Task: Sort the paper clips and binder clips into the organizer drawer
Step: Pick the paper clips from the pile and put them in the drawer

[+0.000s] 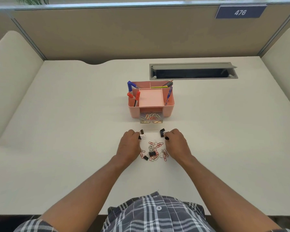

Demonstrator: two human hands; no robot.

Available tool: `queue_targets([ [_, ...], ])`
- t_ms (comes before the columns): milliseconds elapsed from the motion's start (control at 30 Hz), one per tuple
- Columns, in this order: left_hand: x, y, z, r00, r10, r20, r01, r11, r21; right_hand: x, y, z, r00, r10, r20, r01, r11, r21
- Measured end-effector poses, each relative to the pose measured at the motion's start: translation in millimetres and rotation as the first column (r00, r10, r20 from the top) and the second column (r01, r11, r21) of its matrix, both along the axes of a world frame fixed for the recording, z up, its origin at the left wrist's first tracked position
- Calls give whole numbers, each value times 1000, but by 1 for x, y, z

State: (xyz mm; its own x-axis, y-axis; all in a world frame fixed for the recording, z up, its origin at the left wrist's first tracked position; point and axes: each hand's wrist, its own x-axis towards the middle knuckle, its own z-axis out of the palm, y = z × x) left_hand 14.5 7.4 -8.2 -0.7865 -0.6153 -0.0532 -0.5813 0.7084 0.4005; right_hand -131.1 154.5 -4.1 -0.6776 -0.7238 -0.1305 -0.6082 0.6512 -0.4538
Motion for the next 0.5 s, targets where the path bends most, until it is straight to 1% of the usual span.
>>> queue_targets([
  [100,2,-1,2,1000,18,20,-18,1000,-4,0,2,0,1000,14,-12,-14,1000,5],
  [167,3,1,2,1000,8,-18,-8,1000,-3,1,2,0,999,28,-38,-29,999,-22],
  [233,3,5,1,996,-55,-69,56,998,15,4,1,2,995,77,-64,-79,997,-28],
  [267,2,8,0,991,-108,-76,111,993,29,5,0,2,990,121,-65,-122,993,-3],
  [367,-5,15,-2,968,-252,-14,253,965,73,13,-3,1,969,241,-60,-234,966,107],
  [433,-10,18,-3,956,-292,31,290,954,74,19,-4,-1,969,240,-49,-233,964,130],
  [500,-13,18,-3,953,-298,50,295,954,53,22,-6,-3,974,222,-51,-215,968,127],
])
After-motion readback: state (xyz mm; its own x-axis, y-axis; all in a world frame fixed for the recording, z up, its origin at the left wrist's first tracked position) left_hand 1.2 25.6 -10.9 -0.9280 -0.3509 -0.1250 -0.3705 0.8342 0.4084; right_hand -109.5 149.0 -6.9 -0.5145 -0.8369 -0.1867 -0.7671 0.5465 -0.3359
